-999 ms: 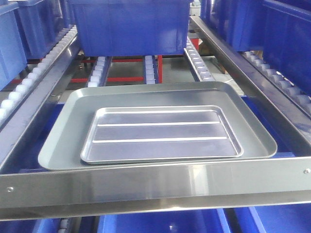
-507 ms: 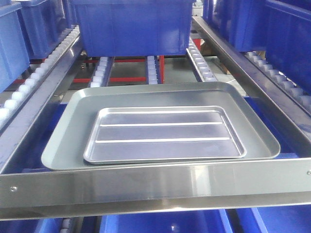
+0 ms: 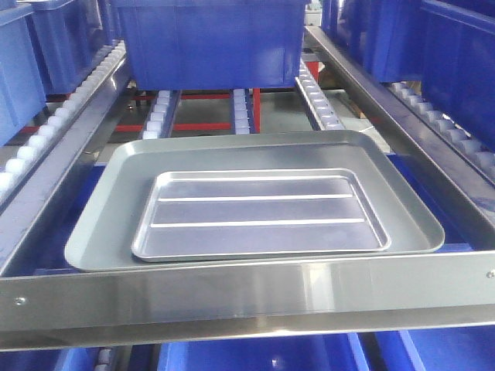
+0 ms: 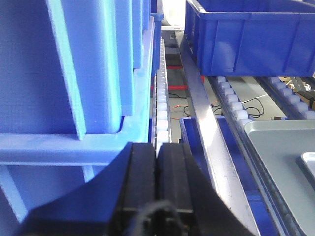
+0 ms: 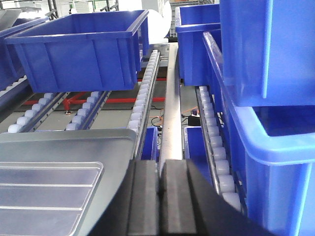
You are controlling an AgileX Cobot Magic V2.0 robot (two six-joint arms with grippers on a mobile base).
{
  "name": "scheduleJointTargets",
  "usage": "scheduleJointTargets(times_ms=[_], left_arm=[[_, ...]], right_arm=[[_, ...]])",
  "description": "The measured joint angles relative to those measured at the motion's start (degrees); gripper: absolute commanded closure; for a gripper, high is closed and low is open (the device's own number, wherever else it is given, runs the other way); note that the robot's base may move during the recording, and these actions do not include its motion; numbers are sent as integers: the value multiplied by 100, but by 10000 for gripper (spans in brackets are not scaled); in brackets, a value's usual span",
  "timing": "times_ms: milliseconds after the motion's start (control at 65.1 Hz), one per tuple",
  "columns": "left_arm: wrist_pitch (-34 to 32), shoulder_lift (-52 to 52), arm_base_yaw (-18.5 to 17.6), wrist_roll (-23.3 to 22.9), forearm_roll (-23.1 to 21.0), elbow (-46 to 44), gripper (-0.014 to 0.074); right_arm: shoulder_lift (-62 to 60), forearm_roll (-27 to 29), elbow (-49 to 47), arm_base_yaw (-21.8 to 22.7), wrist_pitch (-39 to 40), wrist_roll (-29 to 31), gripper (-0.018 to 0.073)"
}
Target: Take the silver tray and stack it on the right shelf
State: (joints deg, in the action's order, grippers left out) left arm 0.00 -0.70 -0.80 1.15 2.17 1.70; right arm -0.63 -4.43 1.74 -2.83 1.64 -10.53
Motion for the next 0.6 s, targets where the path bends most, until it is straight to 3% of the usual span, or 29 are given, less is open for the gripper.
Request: scheduleJointTargets(times_ms=[123, 246, 599], left_arm=[[0, 0, 0, -10, 0, 0, 697], [-37, 0, 0, -10, -477, 0, 697], [-81, 0, 0, -10, -315, 0, 697]], right_arm=[[0, 0, 0, 0, 0, 0, 505], [0, 0, 0, 0, 0, 0, 505], [0, 0, 0, 0, 0, 0, 505]])
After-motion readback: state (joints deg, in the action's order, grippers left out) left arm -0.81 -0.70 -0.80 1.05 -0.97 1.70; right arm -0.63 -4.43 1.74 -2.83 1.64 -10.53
